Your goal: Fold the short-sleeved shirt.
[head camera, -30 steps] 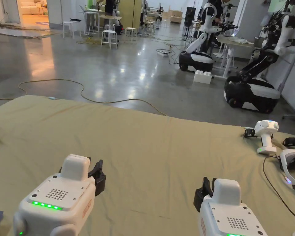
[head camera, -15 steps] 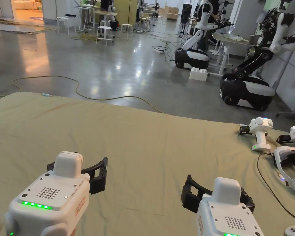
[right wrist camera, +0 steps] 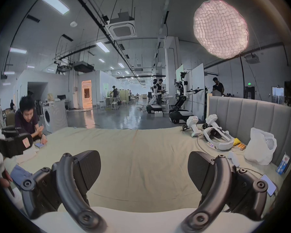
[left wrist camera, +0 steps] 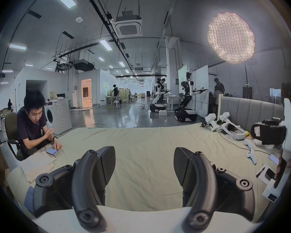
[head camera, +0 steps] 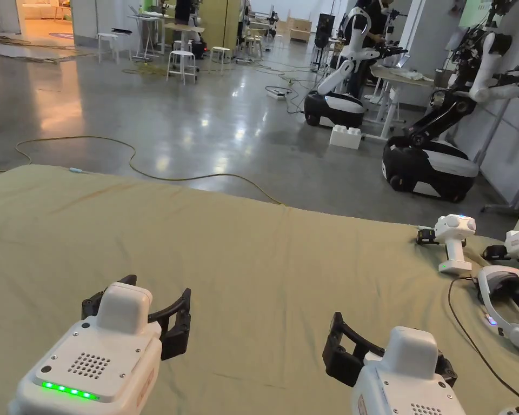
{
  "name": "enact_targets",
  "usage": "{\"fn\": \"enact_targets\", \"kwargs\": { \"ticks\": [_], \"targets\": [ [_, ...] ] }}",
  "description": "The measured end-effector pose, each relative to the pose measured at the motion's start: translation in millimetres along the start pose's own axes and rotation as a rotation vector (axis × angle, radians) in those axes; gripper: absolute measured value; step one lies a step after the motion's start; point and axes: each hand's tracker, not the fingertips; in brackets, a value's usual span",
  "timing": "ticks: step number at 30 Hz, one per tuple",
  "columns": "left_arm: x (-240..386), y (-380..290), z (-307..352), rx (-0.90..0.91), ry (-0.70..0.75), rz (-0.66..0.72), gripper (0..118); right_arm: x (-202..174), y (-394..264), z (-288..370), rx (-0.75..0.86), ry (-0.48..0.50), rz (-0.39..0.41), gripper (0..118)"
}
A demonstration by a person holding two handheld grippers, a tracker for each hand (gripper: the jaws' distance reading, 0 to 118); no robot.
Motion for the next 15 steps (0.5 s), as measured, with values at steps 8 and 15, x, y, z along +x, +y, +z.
{"fn": "enact_targets", "kwargs": {
  "ticks": [8,15],
  "targets": [
    [-3,-3,1,-0.030,0.027,-0.003,78,-9,7,-3,-0.018,-0.032,0.003,109],
    [-15,-2,1,-0.047,0.013,0.094,78,-6,10,-9,-0.079,-0.014,-0.116,109]
  ]
}}
